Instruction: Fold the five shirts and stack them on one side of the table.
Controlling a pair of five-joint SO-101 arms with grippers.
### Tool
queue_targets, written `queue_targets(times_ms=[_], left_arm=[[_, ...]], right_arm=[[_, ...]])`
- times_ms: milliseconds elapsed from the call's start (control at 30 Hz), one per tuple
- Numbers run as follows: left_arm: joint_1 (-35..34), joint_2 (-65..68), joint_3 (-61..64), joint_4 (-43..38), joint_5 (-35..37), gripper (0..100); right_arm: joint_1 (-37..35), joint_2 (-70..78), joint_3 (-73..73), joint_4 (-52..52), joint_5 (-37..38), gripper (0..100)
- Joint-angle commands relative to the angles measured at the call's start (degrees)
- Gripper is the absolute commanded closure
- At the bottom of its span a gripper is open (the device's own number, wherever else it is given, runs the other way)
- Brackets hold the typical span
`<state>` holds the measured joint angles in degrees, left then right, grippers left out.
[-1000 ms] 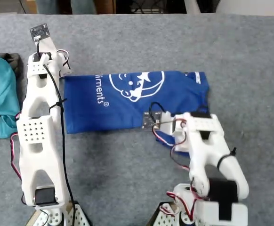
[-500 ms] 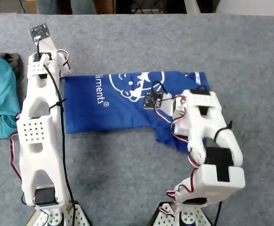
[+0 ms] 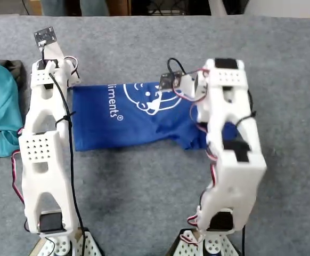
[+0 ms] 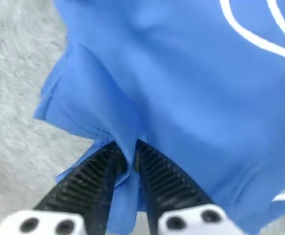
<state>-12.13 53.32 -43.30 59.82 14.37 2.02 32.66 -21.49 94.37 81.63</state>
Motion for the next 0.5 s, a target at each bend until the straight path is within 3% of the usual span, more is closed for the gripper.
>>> queue_targets(times_ms=[0, 133, 267, 467], left_arm=[[-0.4, -0.7, -3.1, -0.9, 0.6, 97], [-0.4, -0.7, -3.1, -1.0, 0.6, 97], [-0.4, -0.7, -3.1, -1.0, 0.6, 97], [-0.4, -0.7, -3.1, -1.0, 0.6, 97]], right_arm=[[-0.7, 11.8, -23.1, 6.9, 3.2, 98.5], [-1.6, 22.5, -36.4, 6.8, 4.1, 98.1], [-3.7, 25.7, -38.7, 6.8, 5.0, 96.5], [-4.0, 25.6, -41.4, 6.8, -1.4, 77.0]])
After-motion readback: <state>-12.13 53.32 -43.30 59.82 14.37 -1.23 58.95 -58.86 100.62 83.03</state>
